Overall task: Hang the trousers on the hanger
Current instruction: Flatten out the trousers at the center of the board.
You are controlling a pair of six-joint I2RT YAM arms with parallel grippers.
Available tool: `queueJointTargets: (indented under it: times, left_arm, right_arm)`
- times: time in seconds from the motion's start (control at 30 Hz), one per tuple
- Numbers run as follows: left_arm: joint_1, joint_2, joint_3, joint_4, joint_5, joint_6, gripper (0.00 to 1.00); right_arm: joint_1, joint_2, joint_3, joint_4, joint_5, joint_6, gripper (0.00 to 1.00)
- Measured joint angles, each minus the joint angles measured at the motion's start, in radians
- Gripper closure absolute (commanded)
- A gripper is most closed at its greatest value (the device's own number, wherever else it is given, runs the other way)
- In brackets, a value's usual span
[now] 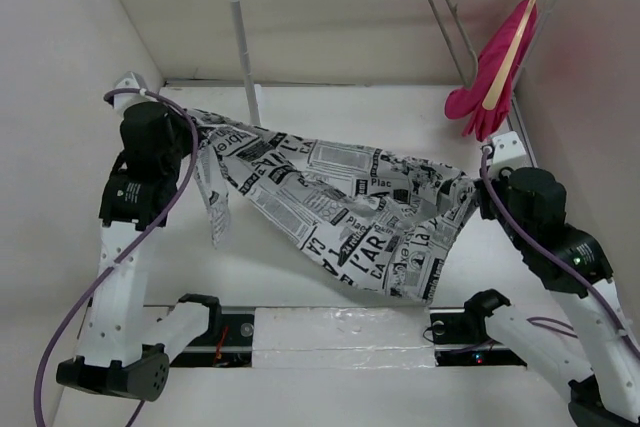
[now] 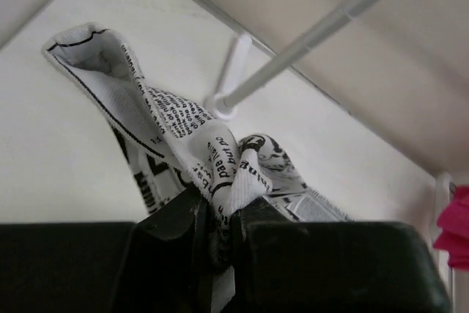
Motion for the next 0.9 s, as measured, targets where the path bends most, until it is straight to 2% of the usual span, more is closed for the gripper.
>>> queueJointTargets:
  times: [0.17, 0.27, 0.33, 0.4, 0.43, 0.47, 0.5, 0.53, 0.6, 0.63, 0.7, 0.73, 0.77, 0.8, 0.83, 0.9]
  left_arm:
    - [0.018, -0.01, 0.028, -0.013, -0.099, 0.029, 1.0]
    - [0.018, -0.004, 0.008, -0.031, -0.13, 0.042, 1.0]
    - [0.018, 0.006, -0.017, -0.035, -0.15, 0.043, 1.0]
    - [0.018, 0.018, -0.061, -0.034, -0.177, 0.039, 1.0]
    - [0.02, 0.024, -0.088, -0.036, -0.188, 0.036, 0.82]
    - [0.021, 0.029, -0.114, -0.04, -0.195, 0.034, 0.7]
    - [0.024, 0.037, -0.132, -0.048, -0.195, 0.034, 0.59]
    - [0.025, 0.045, -0.141, -0.056, -0.189, 0.037, 0.44]
    - [0.026, 0.059, -0.142, -0.054, -0.164, 0.043, 0.38]
    - [0.027, 0.064, -0.139, -0.05, -0.144, 0.047, 0.35]
    - [0.021, 0.078, -0.132, -0.042, -0.113, 0.057, 0.34]
    - [0.014, 0.088, -0.128, -0.038, -0.11, 0.061, 0.34]
    - [0.006, 0.1, -0.127, -0.029, -0.108, 0.063, 0.32]
    - [0.001, 0.113, -0.127, -0.022, -0.106, 0.064, 0.32]
    - [-0.002, 0.127, -0.129, -0.015, -0.098, 0.063, 0.32]
    - [0.008, 0.148, -0.15, 0.019, -0.053, 0.06, 0.32]
  right_arm:
    - [-0.06, 0.025, -0.003, 0.012, 0.042, 0.012, 1.0]
    - [-0.151, 0.109, -0.032, 0.06, 0.011, 0.015, 1.0]
    - [-0.214, 0.182, -0.034, 0.106, -0.005, 0.018, 0.92]
    - [-0.309, 0.272, -0.045, 0.174, -0.031, 0.022, 0.59]
    - [-0.363, 0.316, -0.048, 0.202, -0.043, 0.024, 0.43]
    - [-0.415, 0.356, -0.053, 0.233, -0.058, 0.023, 0.25]
    - [-0.457, 0.387, -0.056, 0.259, -0.084, 0.024, 0.22]
    - [-0.497, 0.415, -0.057, 0.278, -0.114, 0.017, 0.2]
    - [-0.526, 0.449, -0.055, 0.291, -0.155, 0.01, 0.19]
    - [-0.524, 0.451, -0.055, 0.289, -0.177, 0.004, 0.19]
    - [-0.51, 0.431, -0.06, 0.292, -0.224, -0.006, 0.38]
    - [-0.503, 0.408, -0.071, 0.299, -0.244, -0.013, 0.53]
    - [-0.499, 0.37, -0.101, 0.317, -0.271, -0.014, 0.84]
    - [-0.498, 0.323, -0.14, 0.327, -0.299, -0.019, 0.95]
    - [-0.497, 0.276, -0.179, 0.327, -0.323, -0.013, 1.0]
    - [-0.497, 0.21, -0.261, 0.33, -0.362, -0.01, 0.97]
